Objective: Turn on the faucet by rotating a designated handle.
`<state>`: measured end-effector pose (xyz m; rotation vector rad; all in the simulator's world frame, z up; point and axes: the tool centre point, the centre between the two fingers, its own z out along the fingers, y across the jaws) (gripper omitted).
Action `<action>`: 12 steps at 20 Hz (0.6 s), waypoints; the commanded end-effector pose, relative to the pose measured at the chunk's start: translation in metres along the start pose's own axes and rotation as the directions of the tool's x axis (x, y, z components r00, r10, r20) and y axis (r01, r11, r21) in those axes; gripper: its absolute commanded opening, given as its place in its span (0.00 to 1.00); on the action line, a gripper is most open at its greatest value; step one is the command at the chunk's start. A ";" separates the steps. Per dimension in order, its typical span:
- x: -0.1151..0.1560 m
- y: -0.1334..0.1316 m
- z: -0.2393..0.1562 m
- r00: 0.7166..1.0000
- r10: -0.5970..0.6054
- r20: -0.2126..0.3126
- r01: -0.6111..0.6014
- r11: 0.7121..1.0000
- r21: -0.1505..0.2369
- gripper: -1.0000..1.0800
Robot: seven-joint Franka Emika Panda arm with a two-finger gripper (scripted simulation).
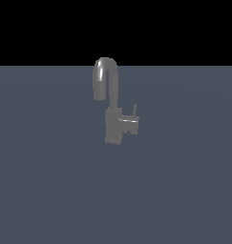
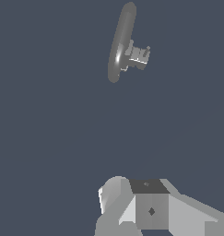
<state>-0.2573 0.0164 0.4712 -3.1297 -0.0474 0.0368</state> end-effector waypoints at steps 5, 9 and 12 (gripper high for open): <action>0.002 0.000 0.000 1.000 0.006 0.005 -0.006 1.000 0.006 0.00; 0.009 0.000 0.001 1.000 0.025 0.019 -0.025 0.999 0.024 0.00; 0.017 0.000 0.002 0.998 0.047 0.036 -0.048 0.998 0.045 0.00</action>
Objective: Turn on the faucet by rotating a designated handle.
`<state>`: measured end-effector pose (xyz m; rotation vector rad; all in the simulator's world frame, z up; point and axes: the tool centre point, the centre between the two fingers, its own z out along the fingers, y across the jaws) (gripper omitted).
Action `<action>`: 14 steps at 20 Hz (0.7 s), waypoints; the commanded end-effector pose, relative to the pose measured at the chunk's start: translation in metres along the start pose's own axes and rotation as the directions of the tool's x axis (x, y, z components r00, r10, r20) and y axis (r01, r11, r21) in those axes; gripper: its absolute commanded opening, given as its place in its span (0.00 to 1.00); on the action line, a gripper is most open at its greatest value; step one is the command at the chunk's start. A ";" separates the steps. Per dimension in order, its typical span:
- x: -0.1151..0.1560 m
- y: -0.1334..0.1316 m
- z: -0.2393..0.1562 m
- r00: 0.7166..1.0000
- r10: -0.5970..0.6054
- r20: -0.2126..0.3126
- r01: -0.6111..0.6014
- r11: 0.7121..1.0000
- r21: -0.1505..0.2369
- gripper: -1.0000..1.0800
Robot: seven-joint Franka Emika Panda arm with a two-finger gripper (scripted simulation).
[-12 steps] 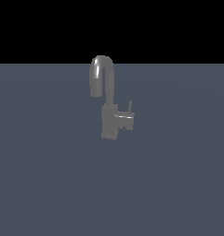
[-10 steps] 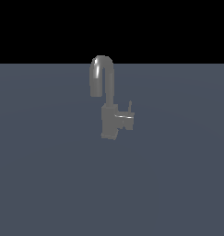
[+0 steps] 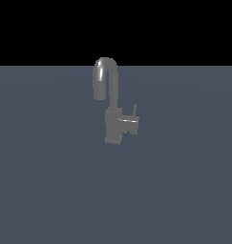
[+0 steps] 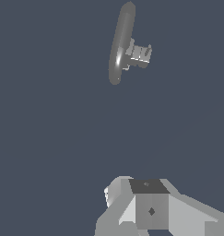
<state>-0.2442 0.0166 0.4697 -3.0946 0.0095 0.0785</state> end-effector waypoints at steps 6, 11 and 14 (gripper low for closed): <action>0.029 0.001 0.003 0.995 0.077 0.062 -0.081 0.994 0.075 0.00; 0.057 0.004 0.009 0.980 0.149 0.129 -0.167 0.975 0.145 0.00; 0.075 0.007 0.013 0.966 0.191 0.175 -0.223 0.957 0.186 0.00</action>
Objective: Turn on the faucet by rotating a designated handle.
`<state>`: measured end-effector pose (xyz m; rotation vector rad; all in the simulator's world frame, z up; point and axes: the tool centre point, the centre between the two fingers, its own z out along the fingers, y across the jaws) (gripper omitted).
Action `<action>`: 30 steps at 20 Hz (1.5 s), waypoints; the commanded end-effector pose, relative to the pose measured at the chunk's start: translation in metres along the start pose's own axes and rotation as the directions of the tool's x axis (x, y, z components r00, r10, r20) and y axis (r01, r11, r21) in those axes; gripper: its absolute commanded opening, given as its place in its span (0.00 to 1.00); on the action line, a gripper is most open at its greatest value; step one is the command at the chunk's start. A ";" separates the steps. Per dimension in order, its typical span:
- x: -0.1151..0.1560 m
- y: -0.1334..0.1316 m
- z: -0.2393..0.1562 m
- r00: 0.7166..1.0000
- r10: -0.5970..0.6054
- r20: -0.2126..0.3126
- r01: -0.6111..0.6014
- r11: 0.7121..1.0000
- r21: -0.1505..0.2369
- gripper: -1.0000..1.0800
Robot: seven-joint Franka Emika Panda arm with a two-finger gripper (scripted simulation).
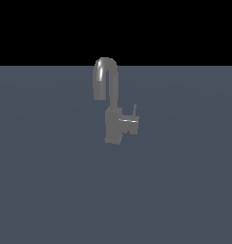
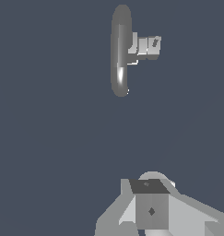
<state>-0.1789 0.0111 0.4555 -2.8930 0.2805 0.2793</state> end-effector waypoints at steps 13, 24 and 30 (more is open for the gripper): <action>0.094 0.011 0.017 0.947 0.230 0.223 -0.280 0.932 0.229 0.00; 0.165 0.033 0.048 0.829 0.352 0.436 -0.517 0.778 0.356 0.00; 0.202 0.049 0.075 0.730 0.387 0.564 -0.650 0.649 0.396 0.00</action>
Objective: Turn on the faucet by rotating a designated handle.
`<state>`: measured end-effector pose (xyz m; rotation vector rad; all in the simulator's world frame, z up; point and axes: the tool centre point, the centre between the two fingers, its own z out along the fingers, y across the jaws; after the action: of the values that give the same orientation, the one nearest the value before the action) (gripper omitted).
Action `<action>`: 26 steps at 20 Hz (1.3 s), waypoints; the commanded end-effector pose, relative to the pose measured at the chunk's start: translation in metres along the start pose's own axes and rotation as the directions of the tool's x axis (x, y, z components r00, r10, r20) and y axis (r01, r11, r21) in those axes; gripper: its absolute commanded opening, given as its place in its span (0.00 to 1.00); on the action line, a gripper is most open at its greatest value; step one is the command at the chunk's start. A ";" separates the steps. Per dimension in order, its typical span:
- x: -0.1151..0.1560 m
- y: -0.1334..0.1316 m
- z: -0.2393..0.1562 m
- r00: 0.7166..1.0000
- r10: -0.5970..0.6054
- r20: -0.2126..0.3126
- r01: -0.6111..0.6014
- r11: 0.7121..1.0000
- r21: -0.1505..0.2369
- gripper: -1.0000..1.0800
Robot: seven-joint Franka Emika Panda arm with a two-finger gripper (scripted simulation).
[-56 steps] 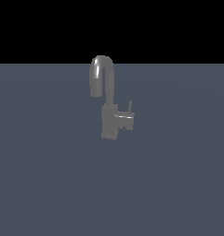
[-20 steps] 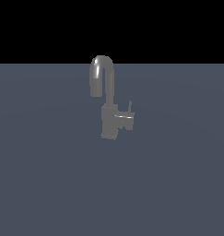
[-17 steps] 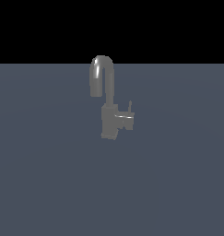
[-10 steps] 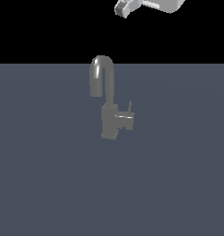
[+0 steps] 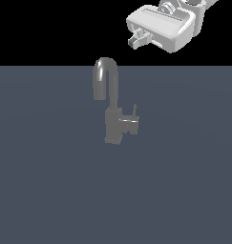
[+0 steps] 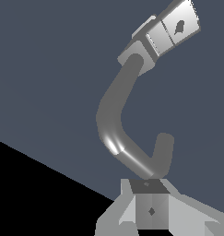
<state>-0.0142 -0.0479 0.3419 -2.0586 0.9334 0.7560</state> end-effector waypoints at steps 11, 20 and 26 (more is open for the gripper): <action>0.104 0.013 0.020 0.933 0.250 0.261 -0.317 0.913 0.258 0.00; 0.163 0.033 0.051 0.821 0.352 0.451 -0.528 0.768 0.362 0.00; 0.183 0.041 0.067 0.766 0.374 0.523 -0.604 0.698 0.385 0.00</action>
<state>0.0415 -0.0803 0.1588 -1.1133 1.2954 1.0158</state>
